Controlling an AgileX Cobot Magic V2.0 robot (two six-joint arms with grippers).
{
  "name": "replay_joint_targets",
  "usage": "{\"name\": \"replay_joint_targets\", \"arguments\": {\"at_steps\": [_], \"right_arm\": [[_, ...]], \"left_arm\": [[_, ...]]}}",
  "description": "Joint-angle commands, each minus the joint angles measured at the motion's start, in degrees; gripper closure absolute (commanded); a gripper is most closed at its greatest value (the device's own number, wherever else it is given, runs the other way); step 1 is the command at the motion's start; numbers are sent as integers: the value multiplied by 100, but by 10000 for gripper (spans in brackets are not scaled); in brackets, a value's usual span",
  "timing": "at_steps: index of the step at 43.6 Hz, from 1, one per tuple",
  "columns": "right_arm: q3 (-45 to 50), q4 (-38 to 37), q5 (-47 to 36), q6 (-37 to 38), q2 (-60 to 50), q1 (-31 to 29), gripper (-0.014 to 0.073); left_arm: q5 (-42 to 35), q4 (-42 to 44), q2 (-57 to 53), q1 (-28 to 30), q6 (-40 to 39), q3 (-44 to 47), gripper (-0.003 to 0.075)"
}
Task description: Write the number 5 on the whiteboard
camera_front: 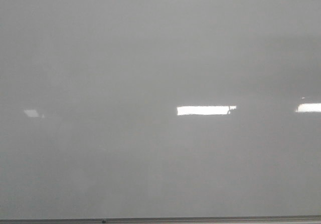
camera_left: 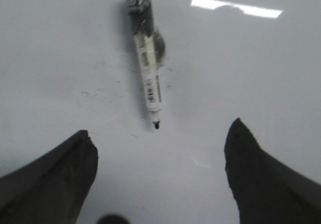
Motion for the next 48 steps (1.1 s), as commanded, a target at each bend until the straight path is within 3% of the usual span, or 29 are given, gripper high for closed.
{"name": "replay_joint_targets", "arguments": {"at_steps": [1,21,42,48], "right_arm": [[-209,34,-428,7,98,-21,-7],[-209,34,-452,7,98,-2,-7],[-209,34,-494,7,98,-2,-7],[-209,34,-494,7,98,-2,-7]], "left_arm": [[-756,-232,627,134,-92,-228,227],[-2201,-244,2522,-181,-92,-819,227],[-2335,16,3220,-181,-82,-1209,229],[-2497,44,3234,-181,-82,-1209,282]]}}
